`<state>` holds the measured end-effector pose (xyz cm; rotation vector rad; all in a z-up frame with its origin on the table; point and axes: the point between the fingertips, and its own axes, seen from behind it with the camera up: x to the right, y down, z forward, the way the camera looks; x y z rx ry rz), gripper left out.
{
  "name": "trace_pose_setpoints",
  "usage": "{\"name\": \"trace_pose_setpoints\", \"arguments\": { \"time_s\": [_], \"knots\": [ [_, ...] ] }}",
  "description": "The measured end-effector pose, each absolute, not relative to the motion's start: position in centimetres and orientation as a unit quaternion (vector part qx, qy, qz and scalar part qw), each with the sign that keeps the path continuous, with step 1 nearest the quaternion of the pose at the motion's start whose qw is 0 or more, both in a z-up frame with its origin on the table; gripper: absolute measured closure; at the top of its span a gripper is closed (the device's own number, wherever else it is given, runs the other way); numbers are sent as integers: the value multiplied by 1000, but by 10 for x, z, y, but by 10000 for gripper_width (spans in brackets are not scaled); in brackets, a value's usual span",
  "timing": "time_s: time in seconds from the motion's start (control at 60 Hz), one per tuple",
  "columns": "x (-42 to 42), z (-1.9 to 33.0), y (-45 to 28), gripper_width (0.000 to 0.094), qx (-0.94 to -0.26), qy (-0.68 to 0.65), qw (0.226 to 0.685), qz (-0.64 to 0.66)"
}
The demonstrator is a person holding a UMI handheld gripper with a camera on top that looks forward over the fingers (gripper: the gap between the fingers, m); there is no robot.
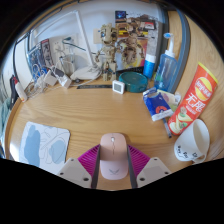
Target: Arrange mouse
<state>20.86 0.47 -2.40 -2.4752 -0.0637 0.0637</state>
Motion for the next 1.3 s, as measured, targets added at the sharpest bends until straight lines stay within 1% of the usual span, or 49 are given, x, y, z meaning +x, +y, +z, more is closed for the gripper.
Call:
{"name": "trace_pose_setpoints", "arguments": {
  "time_s": [0.133, 0.15, 0.167, 0.233, 0.267, 0.283, 0.45, 0.5, 0.55, 0.6, 0.633, 0.767, 0.85, 0.917, 0.983, 1.05, 1.083, 1.117, 1.183, 1.3],
  "knots": [
    [208, -25, 4, 531, -947, -32, 321, 18],
    [207, -25, 4, 558, -947, -31, 320, 18],
    [207, -26, 4, 556, -948, -30, 317, 17],
    [207, -26, 3, 635, -951, -28, 308, 16],
    [207, -26, 3, 630, -952, -26, 303, 17],
    [207, -26, 3, 653, -953, -26, 302, 17],
    [207, -25, 3, 656, -959, -1, 284, 15],
    [205, -14, 5, 655, -958, 20, 285, 19],
    [206, 10, 12, 654, -952, 39, 302, 15],
    [206, 45, 23, 654, -943, 53, 329, 8],
    [203, 71, 32, 655, -935, 63, 350, 5],
    [176, 193, 52, 655, -896, 80, 436, 2],
    [146, 256, 54, 655, -873, 74, 482, 8],
    [114, 293, 51, 655, -859, 64, 507, 15],
    [80, 313, 46, 652, -851, 48, 522, 27],
    [48, 313, 42, 653, -848, 25, 529, 26],
    [31, 302, 39, 655, -851, 17, 525, 25],
    [16, 287, 39, 655, -859, 15, 511, 29],
    [-10, 249, 36, 655, -873, 16, 485, 47],
    [-30, 158, 20, 657, -906, 23, 419, 43]
  ]
}}
